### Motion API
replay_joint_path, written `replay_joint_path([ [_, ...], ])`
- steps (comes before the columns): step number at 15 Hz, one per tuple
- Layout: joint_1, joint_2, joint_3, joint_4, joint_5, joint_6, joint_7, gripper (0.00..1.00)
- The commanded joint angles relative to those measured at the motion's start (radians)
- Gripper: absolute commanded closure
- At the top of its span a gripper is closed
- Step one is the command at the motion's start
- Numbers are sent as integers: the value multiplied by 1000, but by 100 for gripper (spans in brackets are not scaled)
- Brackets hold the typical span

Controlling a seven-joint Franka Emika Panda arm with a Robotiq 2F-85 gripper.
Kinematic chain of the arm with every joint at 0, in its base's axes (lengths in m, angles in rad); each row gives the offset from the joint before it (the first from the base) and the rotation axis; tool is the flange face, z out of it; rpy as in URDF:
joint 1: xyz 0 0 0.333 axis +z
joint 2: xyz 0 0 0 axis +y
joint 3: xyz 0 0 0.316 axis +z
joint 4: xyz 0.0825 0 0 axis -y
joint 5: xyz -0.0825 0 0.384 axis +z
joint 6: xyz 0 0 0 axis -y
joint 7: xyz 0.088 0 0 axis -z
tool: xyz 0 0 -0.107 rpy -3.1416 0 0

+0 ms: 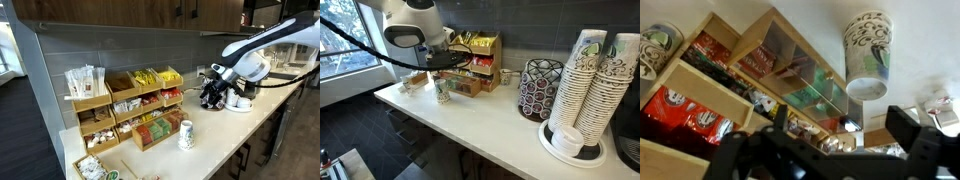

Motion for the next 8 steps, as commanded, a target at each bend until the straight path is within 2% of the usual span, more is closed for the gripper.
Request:
replay_joint_path([
  [1,11,-95,-8,-56,-215,-76,225,0],
  [5,63,-156,-57,-49,-223,-224,273,0],
  [8,70,-216,-79,-69,-228,-287,290,0],
])
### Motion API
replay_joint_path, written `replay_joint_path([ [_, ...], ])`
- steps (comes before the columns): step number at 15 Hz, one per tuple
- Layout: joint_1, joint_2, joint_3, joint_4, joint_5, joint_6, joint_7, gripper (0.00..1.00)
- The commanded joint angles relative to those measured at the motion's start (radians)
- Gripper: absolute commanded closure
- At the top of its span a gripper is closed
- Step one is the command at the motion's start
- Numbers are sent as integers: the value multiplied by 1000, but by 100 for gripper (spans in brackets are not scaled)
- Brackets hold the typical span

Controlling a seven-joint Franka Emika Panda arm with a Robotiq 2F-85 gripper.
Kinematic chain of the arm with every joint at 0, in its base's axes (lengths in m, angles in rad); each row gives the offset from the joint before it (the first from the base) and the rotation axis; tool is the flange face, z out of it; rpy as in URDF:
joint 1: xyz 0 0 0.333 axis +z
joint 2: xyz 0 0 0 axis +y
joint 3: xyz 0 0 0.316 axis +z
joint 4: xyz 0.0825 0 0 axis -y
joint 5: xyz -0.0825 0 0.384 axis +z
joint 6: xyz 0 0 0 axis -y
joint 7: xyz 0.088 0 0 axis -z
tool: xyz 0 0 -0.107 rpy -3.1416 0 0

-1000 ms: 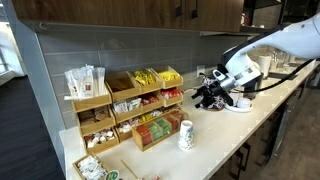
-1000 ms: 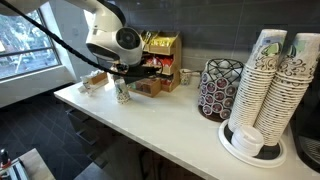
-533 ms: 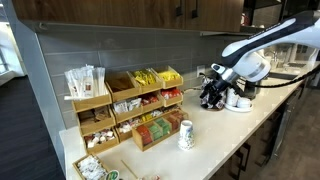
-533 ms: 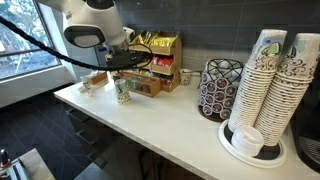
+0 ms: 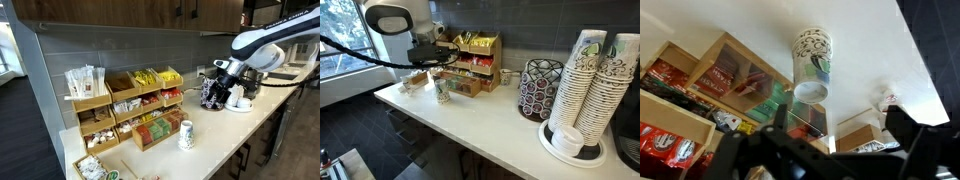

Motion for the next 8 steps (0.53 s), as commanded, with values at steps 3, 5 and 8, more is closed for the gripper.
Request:
replay_joint_path([
  [3,40,-56,-55,-20,-15,-39,29,0],
  [5,40,-90,-67,-39,-16,-48,33,0],
  [8,41,-106,-69,-51,-17,-49,35,0],
])
